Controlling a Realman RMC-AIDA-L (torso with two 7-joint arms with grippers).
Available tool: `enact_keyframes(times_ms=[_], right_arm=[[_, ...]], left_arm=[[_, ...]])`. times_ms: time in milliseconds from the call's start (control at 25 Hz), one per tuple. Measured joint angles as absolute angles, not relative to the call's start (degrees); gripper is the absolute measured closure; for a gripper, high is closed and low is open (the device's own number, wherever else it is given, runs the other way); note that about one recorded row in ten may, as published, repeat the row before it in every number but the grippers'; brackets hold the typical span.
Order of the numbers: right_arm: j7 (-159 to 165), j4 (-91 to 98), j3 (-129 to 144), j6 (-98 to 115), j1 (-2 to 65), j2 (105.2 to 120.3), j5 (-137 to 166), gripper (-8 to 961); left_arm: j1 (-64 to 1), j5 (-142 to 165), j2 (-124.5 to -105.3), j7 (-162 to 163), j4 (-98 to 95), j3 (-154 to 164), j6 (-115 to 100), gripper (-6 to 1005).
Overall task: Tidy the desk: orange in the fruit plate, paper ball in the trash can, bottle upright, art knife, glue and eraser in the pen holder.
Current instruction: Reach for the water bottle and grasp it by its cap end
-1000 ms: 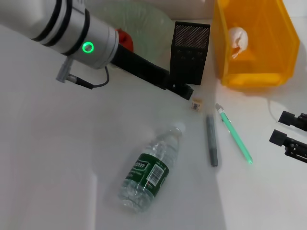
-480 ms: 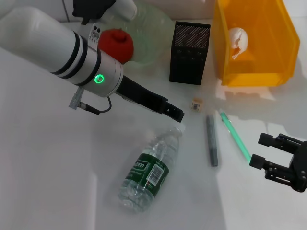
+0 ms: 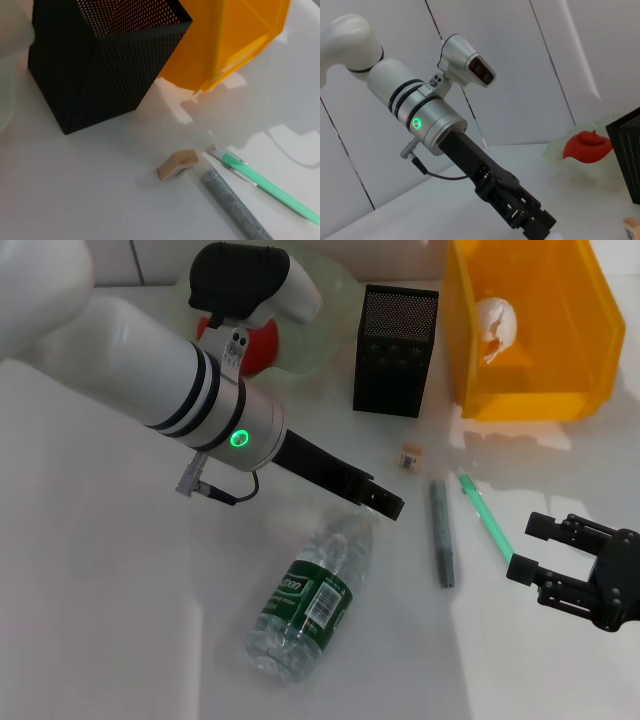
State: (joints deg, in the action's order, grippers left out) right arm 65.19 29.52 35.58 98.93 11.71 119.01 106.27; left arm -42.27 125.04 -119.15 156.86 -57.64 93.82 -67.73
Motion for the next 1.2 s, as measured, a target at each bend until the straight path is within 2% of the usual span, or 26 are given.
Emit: enact_keyframes(times_ms=[1200], right_arm=[[65.1,28.4,35.5,96.9,12.0,119.0,106.3,244]], left_arm=[[-42.0,123.8,-119.17,157.5,-54.4,101.5,-59.7,250]])
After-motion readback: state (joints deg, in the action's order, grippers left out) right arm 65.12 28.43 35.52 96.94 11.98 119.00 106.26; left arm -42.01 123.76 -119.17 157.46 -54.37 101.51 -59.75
